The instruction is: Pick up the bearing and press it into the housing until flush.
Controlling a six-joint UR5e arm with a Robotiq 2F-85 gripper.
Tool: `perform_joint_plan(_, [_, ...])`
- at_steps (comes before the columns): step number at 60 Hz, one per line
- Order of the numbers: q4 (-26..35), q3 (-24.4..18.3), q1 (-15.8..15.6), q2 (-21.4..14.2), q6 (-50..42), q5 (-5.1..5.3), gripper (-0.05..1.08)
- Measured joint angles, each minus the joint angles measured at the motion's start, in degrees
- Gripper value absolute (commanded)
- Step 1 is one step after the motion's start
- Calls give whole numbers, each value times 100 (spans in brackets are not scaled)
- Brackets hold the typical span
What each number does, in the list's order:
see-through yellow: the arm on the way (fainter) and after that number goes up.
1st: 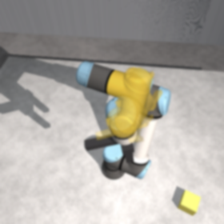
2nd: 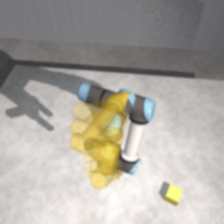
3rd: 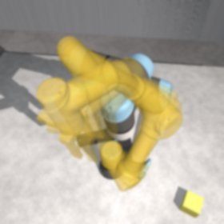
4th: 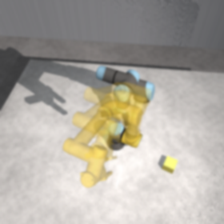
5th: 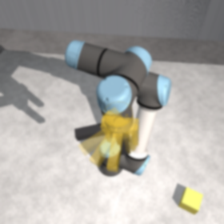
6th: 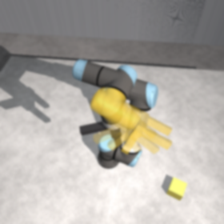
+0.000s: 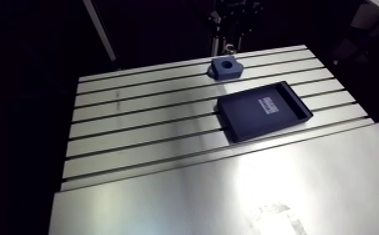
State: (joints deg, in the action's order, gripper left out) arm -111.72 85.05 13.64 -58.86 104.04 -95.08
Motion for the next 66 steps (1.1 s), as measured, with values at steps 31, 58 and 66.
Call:
perform_joint_plan(31, [-144,-106,84,297,52,21,72])
perform_joint_plan(58, [-194,-249,94,507,63,29,72])
perform_joint_plan(66, [-209,-257,93,520,62,29,72])
